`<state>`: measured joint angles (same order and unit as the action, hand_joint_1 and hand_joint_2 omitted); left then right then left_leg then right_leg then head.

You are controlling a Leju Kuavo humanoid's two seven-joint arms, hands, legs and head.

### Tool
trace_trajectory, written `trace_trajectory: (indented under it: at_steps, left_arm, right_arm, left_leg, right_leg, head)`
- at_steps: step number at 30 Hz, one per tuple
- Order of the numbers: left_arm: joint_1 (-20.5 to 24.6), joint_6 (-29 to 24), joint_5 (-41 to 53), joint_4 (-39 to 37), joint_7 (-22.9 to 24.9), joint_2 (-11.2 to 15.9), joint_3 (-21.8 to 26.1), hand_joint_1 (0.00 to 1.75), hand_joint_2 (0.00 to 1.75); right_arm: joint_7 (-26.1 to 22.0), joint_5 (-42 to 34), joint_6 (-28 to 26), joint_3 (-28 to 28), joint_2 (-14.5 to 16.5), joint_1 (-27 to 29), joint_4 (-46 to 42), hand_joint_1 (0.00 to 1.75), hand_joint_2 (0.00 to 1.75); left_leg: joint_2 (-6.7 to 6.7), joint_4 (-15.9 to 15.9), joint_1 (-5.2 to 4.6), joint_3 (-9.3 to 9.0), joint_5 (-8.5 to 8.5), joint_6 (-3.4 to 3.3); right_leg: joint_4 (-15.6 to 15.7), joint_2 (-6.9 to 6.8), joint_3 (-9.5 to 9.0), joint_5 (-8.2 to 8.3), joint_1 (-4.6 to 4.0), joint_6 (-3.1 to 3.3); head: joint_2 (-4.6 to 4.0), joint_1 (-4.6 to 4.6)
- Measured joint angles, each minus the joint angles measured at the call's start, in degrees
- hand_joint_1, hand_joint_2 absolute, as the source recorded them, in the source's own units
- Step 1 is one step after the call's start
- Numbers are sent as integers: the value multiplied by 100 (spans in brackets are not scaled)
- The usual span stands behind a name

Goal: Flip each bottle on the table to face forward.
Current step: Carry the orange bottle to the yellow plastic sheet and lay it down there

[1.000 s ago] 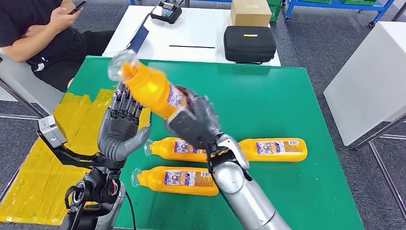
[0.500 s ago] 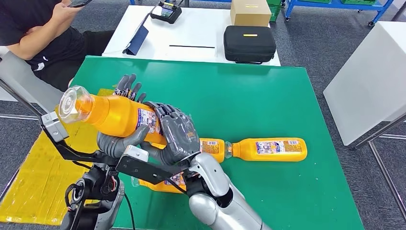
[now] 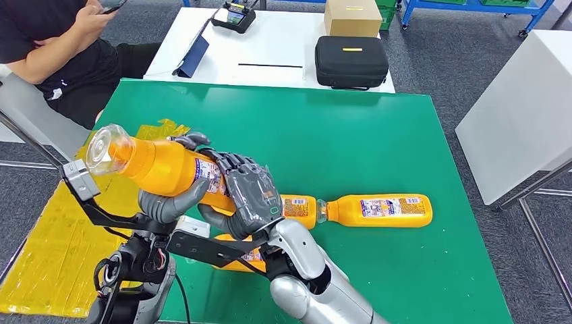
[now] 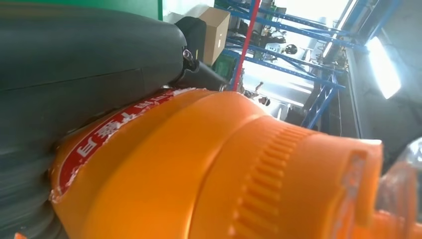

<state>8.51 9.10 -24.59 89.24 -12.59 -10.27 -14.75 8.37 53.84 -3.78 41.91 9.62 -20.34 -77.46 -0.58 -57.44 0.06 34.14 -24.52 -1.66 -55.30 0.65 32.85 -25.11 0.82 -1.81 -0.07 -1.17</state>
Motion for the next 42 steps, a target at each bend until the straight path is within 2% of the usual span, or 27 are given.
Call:
trace_trajectory:
  at_steps: [5,8,9,12,18,27,30,33,35,37,42]
  left_arm:
    - [-38,-58,-13,0,-91,0,2,175,175]
    - [-77,-102,-40,2,-155,0,5,175,175]
    - [-90,-119,-44,7,-181,0,7,175,175]
    - [-131,-283,78,79,-303,0,40,175,175]
    - [-245,-699,660,296,-518,4,457,175,175]
    - [-334,-866,1162,432,-578,5,749,175,175]
    - [-342,-1378,2363,432,-631,38,833,175,175]
    - [-342,-2470,4812,404,-498,186,921,175,175]
    - [-337,-3190,6615,288,-248,318,937,175,175]
    - [-337,-3593,7801,64,-27,440,932,175,175]
    - [-300,-3842,8765,-864,335,647,801,175,175]
  right_arm:
    - [-33,37,3,1,-19,38,0,175,175]
    - [-37,77,-9,1,-29,78,-1,44,175]
    - [-42,102,-32,1,-34,102,-3,0,131]
    - [-83,263,-193,-28,-59,316,-147,0,0]
    - [-212,456,-183,-396,-78,1013,-1153,0,0]
    - [-319,476,-106,-853,-73,1363,-1814,0,0]
    - [-388,475,-83,-1026,-69,1499,-2017,0,0]
    - [-426,470,223,-1211,-83,1648,-2259,0,0]
    - [-413,527,497,-1264,-107,1700,-2360,0,87]
    - [-377,626,665,-1269,-133,1718,-2406,0,175]
    - [-328,720,903,-1102,-214,1712,-2411,0,175]
  left_leg:
    - [0,0,0,1,0,0]
    - [0,0,0,1,0,0]
    - [-1,0,0,1,0,0]
    - [-2,0,0,1,0,0]
    - [-7,1,2,10,-1,1]
    - [-5,1,1,9,0,1]
    - [-4,1,1,9,0,1]
    - [-1,1,1,9,-1,1]
    - [-1,1,2,9,-1,1]
    - [-3,2,2,9,-1,1]
    - [-2,3,1,8,-1,1]
  right_leg:
    - [0,0,0,0,0,0]
    - [0,0,0,0,0,0]
    - [0,0,0,0,0,0]
    - [0,0,-1,0,0,0]
    - [0,-2,5,-3,-2,3]
    - [1,-1,3,1,-1,2]
    - [1,-1,3,1,-1,2]
    - [1,-1,6,0,-2,2]
    - [1,0,7,0,-2,2]
    - [1,-1,7,-1,-2,3]
    - [1,0,5,-1,-1,4]
  head:
    - [0,0]
    - [0,0]
    - [0,1]
    - [0,2]
    - [0,2]
    - [0,2]
    - [0,2]
    - [0,1]
    - [0,1]
    - [0,1]
    - [0,2]
